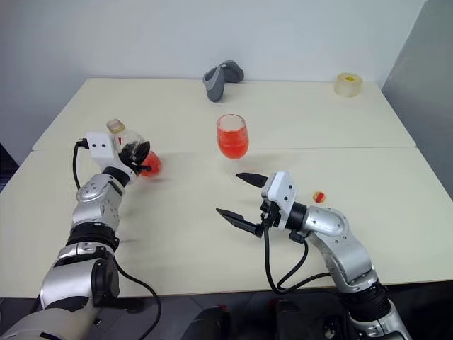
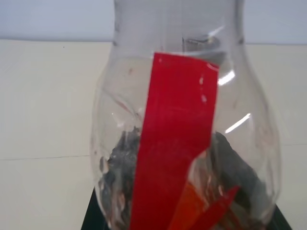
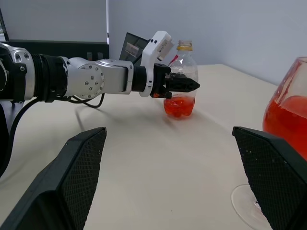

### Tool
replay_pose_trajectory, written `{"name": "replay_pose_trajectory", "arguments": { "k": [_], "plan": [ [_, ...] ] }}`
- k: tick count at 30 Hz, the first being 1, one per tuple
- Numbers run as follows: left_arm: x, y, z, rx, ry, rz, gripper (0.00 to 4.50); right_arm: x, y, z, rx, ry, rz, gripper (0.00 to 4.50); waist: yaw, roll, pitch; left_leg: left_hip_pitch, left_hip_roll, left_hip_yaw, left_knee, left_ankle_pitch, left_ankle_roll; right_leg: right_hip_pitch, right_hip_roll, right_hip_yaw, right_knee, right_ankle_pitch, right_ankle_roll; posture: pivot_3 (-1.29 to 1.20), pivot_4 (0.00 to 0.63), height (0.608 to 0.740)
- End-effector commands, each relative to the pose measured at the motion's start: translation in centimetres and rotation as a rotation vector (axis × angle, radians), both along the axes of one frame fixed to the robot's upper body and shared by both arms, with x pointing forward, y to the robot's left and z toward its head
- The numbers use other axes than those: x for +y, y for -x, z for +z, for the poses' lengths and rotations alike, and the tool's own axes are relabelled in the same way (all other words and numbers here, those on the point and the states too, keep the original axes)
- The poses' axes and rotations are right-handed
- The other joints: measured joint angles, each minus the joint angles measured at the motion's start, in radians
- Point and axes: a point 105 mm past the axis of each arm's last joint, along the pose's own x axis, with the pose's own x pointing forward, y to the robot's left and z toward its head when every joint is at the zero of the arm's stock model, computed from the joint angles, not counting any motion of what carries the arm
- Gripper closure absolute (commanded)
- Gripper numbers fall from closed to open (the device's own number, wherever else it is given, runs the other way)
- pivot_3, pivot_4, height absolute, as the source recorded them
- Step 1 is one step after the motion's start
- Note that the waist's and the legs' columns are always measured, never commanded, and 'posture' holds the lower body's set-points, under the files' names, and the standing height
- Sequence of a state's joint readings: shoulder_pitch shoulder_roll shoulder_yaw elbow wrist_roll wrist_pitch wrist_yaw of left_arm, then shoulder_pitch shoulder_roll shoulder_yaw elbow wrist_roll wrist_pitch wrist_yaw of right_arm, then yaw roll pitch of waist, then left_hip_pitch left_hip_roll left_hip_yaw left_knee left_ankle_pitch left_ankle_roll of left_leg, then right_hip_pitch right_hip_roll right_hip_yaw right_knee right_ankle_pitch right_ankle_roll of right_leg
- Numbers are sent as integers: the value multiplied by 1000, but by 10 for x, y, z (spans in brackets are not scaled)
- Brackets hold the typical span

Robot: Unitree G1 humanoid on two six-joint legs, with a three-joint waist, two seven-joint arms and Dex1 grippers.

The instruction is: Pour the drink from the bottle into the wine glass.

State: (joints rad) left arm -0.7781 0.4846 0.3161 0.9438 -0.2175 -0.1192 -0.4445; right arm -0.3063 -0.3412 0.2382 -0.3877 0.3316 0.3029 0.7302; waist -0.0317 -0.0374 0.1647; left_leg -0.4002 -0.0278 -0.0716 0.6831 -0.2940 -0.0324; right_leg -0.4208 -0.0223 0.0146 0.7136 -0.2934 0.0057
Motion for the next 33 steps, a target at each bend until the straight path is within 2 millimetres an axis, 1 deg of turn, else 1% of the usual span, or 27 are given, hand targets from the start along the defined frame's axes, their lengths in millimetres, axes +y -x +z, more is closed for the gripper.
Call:
{"name": "replay_pose_trajectory", "arguments": {
  "k": [1,9,12,17,19,22,25,27,29,31,33],
  "plan": [
    [4,0,14,-51,-36,13,2555,0,1,10,-39,-15,-11,0,0,0,0,0,0,0,0,0,0,0,0,0,0,0,0,0,150,740],
    [-3,0,8,-41,-24,-1,8,0,-3,12,-44,-21,-29,0,0,0,0,0,0,0,0,0,0,0,0,0,0,0,0,0,150,740],
    [-4,2,7,-39,-27,-8,8,-2,-2,12,-42,-19,-36,0,0,0,0,0,0,0,0,0,0,0,0,0,0,0,0,0,150,740],
    [0,16,5,-30,-17,-28,8,-5,1,12,-37,-14,-58,0,-1,0,0,0,0,0,-1,0,0,0,0,0,0,0,0,0,150,740],
    [3,24,6,-27,-19,-26,8,-7,2,11,-31,-11,-71,0,0,0,0,0,0,0,-1,0,0,0,0,1,0,0,0,0,150,740],
    [15,39,9,-14,-23,7,8,-13,4,8,-16,-5,-104,0,-1,0,0,0,0,0,-1,0,0,0,0,1,0,0,0,0,150,740],
    [21,54,5,19,-33,18,8,-20,6,4,9,-1,-150,0,0,0,0,0,1,0,-1,0,0,0,0,1,0,0,0,0,150,740],
    [22,66,1,48,-43,18,8,-29,4,-2,32,9,-217,0,0,0,0,1,1,0,-1,0,0,1,0,1,0,0,0,0,150,740],
    [22,76,-4,80,-48,25,8,-42,-1,-11,59,37,-320,0,2,0,0,1,1,0,-1,0,0,1,0,1,-1,0,0,0,150,740],
    [16,88,-10,113,-40,17,8,-59,-9,-21,92,50,-469,0,3,0,0,1,1,0,-1,0,0,1,0,1,-1,0,0,0,150,740],
    [6,98,-16,143,-50,4,8,-74,-13,-27,122,32,-608,0,5,0,0,1,1,0,-1,0,0,2,0,1,-1,0,0,0,150,740]
  ]
}}
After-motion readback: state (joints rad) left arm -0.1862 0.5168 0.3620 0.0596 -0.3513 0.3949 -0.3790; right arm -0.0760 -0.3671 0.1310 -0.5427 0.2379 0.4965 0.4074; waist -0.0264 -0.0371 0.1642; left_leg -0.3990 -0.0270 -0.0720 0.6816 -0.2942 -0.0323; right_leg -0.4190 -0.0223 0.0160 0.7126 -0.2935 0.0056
